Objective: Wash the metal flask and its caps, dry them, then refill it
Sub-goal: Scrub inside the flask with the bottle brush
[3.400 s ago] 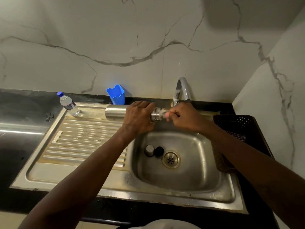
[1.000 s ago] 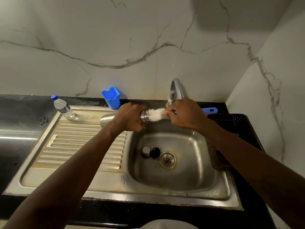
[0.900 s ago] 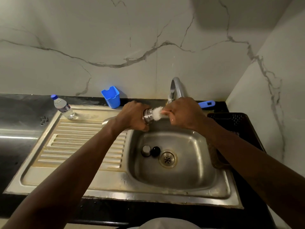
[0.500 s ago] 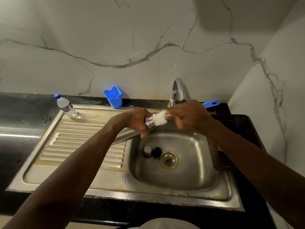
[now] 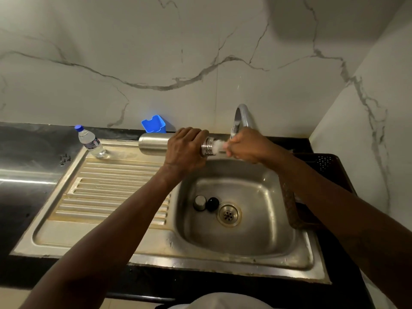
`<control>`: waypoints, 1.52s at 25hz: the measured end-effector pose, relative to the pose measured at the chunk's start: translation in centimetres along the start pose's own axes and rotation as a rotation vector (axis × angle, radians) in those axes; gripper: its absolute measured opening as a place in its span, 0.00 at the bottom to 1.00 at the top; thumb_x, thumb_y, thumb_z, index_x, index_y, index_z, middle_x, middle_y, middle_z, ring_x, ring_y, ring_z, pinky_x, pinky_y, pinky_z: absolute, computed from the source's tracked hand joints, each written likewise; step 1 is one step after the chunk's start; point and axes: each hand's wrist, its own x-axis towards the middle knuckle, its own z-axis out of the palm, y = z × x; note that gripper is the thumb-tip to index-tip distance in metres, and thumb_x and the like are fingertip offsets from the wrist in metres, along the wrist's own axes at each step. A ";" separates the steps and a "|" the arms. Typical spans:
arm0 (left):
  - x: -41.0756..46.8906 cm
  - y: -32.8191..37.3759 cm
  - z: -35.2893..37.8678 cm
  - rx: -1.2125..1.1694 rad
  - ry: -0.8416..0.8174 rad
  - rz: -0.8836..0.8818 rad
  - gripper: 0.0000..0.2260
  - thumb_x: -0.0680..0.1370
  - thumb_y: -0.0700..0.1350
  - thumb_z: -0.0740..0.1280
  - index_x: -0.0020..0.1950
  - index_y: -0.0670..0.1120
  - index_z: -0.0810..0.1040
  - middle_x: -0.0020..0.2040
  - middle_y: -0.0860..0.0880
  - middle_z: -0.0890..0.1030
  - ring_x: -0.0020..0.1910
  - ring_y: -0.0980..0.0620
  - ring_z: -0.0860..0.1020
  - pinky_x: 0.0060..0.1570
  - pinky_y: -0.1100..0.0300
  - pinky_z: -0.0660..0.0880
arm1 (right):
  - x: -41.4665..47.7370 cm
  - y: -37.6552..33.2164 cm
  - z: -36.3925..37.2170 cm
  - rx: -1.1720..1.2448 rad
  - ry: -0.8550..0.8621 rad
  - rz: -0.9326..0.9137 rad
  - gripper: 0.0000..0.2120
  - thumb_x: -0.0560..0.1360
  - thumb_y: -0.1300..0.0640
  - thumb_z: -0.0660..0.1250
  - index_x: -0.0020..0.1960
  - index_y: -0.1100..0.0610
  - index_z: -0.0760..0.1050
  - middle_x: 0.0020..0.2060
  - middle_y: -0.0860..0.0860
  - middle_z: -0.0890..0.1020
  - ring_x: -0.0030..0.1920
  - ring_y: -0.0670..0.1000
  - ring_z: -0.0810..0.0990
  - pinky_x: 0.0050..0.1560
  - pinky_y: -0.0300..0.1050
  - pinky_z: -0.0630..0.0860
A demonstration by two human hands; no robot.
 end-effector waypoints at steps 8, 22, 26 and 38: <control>-0.9 -2.3 -0.1 -0.050 -0.053 -0.010 0.22 0.66 0.49 0.79 0.57 0.44 0.82 0.48 0.45 0.84 0.44 0.42 0.83 0.46 0.51 0.78 | -0.9 0.8 -0.3 0.123 0.051 0.036 0.11 0.78 0.52 0.72 0.39 0.55 0.85 0.31 0.49 0.81 0.37 0.48 0.79 0.44 0.42 0.73; 0.0 0.2 -0.7 -0.253 -0.261 -0.160 0.21 0.62 0.52 0.77 0.52 0.47 0.81 0.41 0.51 0.83 0.35 0.48 0.80 0.40 0.52 0.81 | -2.0 1.0 0.4 -0.715 0.336 -0.497 0.12 0.72 0.51 0.63 0.49 0.52 0.84 0.42 0.51 0.85 0.39 0.55 0.81 0.39 0.45 0.67; 0.8 1.6 -0.6 -0.300 -0.233 -0.074 0.19 0.62 0.51 0.78 0.49 0.48 0.81 0.38 0.52 0.82 0.33 0.49 0.79 0.37 0.56 0.77 | -1.5 -0.8 2.3 -0.811 0.215 -0.393 0.09 0.75 0.55 0.64 0.53 0.53 0.80 0.44 0.51 0.83 0.37 0.54 0.75 0.41 0.48 0.66; -0.4 0.6 -0.3 -0.109 -0.020 -0.046 0.18 0.66 0.47 0.77 0.55 0.43 0.83 0.46 0.46 0.85 0.42 0.44 0.83 0.43 0.50 0.79 | -1.4 -2.1 2.1 -0.500 0.164 -0.219 0.10 0.79 0.53 0.65 0.51 0.58 0.80 0.40 0.53 0.80 0.39 0.51 0.76 0.44 0.44 0.72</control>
